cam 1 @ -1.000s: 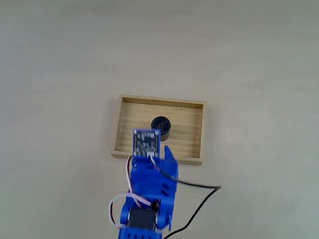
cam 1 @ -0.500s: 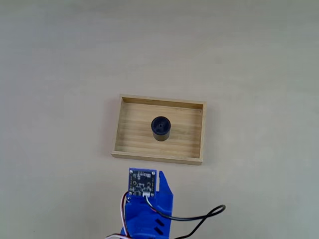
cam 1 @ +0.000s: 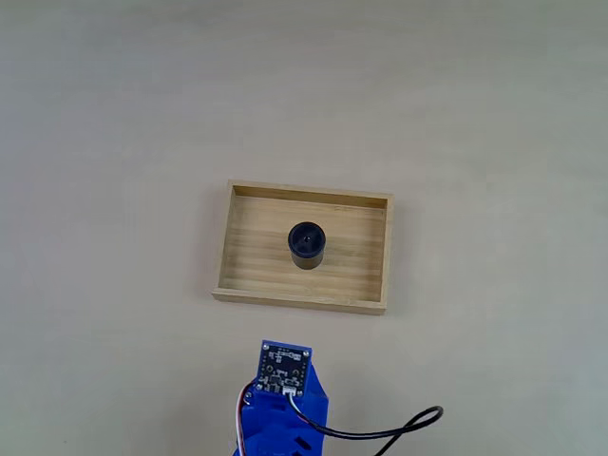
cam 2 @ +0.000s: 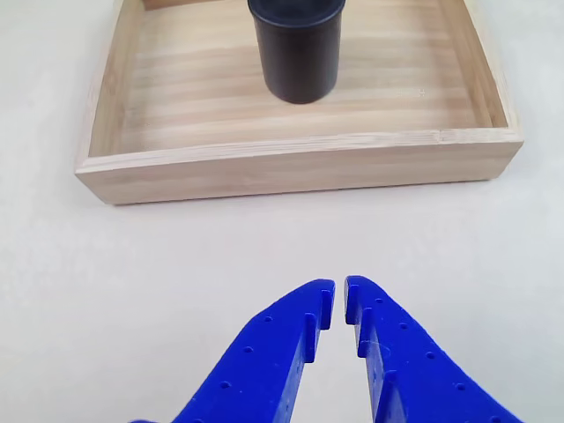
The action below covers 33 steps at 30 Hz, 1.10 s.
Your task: Place the black cylinder in the wooden box then return to rest.
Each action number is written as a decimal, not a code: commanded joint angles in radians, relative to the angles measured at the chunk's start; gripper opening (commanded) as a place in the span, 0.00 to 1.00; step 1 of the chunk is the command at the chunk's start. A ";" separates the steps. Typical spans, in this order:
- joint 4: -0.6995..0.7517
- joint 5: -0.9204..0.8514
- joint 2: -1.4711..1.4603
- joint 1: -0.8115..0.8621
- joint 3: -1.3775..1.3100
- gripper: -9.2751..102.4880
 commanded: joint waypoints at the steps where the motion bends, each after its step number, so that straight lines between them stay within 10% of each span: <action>1: 0.023 -0.026 -0.052 -0.011 0.011 0.08; 33: 0.232 -0.006 -0.100 -0.032 0.235 0.08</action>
